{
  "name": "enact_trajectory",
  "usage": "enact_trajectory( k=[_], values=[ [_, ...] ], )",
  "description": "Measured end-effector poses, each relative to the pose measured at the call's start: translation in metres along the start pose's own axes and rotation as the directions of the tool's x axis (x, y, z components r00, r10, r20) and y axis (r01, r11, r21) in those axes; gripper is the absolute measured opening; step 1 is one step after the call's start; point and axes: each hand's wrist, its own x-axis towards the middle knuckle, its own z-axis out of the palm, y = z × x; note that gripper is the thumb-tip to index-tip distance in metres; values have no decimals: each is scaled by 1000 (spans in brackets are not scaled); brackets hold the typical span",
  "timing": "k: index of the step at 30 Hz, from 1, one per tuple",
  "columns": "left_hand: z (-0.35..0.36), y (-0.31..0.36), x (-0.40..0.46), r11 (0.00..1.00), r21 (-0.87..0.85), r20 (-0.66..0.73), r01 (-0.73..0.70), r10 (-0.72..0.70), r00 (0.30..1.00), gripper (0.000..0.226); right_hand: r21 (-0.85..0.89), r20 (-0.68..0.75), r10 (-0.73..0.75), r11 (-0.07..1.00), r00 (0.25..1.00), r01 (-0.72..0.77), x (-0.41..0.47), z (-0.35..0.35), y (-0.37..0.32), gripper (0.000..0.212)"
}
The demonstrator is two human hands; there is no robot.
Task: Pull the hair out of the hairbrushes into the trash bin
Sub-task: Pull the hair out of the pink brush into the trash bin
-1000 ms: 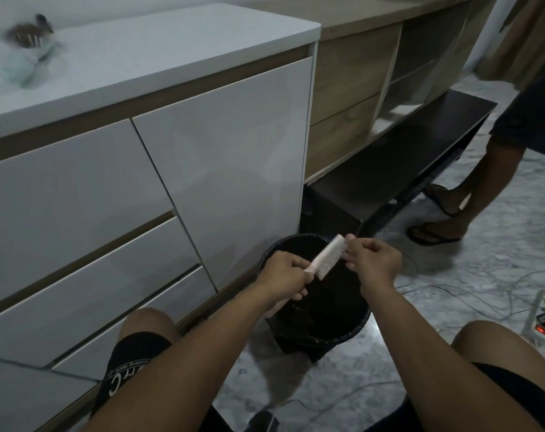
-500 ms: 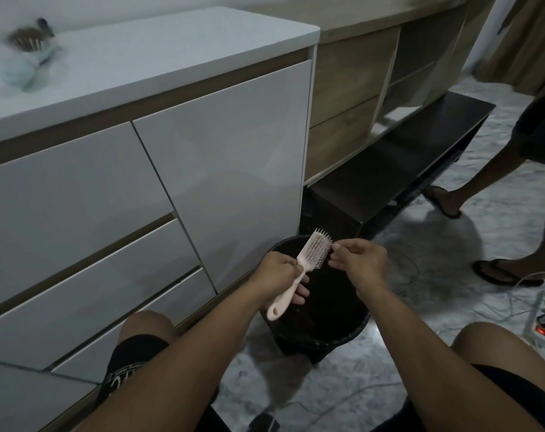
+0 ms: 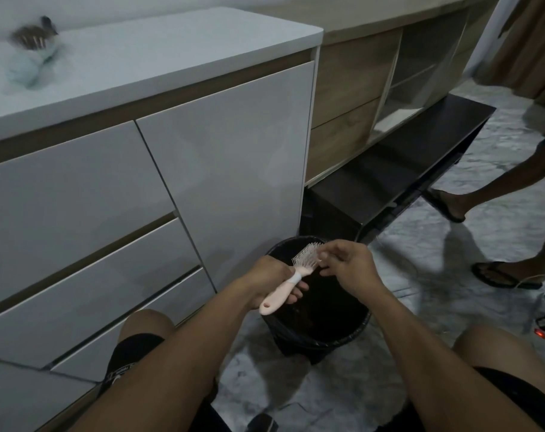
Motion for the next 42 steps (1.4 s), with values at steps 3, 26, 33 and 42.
enact_trajectory(
  k=[3,26,33,42],
  values=[
    [-3,1,3,1000,-3,15,14,-13,1000,30,-190,229,-63,976,971,108,-3,-5,0,40],
    [-4,-10,7,996,84,106,-20,11,994,43,-388,-75,-104,919,992,66,-12,14,0,12],
    [-5,-15,5,996,-89,85,-23,31,996,41,-361,101,-72,927,992,104,-14,7,-6,33],
    [-13,-15,10,997,-83,43,-4,7,999,63,-525,63,-29,849,998,58,-6,-2,16,50]
  ],
)
